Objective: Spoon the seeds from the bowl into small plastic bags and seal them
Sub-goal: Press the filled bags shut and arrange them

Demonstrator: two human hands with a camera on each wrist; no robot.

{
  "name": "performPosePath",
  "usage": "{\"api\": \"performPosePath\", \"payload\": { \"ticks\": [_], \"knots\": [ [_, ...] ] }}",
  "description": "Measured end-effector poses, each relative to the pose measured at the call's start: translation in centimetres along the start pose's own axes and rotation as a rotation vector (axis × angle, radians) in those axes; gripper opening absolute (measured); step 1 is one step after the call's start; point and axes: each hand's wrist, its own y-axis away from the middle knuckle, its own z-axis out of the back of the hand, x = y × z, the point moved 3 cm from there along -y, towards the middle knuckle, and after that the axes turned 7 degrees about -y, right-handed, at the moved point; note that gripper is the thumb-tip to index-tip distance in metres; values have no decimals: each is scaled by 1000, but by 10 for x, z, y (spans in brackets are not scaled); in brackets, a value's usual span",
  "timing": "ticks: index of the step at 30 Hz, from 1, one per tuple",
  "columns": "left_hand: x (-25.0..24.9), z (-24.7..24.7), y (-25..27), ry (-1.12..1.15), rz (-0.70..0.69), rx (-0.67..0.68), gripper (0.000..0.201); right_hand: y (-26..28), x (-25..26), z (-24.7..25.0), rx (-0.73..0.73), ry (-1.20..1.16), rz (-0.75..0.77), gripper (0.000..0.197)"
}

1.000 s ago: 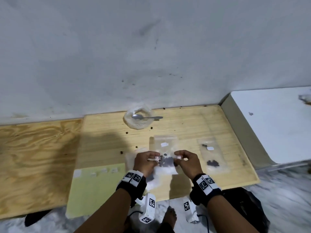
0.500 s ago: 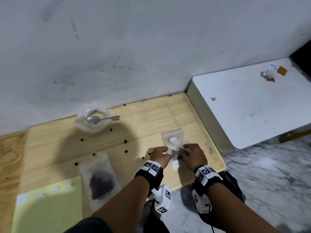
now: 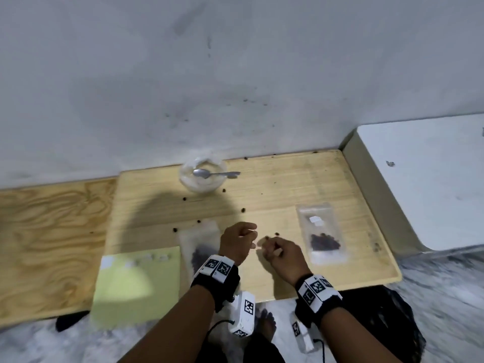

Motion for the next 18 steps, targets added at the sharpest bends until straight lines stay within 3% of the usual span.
{"api": "performPosePath", "payload": {
  "ticks": [4,7,11,14,16,18],
  "knots": [
    [38,73,19,-102,53,-211,14,1,19,-53,85,14,-17,17],
    [65,109,32,-159,103,-302,16,1,27,-78,75,99,-58,45],
    [84,118,40,-154,185,-232,26,5,35,-90,58,165,-134,65],
    [79,118,47,-131,176,-196,9,5,34,-94,56,178,-182,65],
    [78,119,46,-143,146,-174,17,6,33,-97,33,178,-191,60],
    [82,120,41,-173,146,-172,9,7,33,-99,14,181,-198,57]
  ]
}}
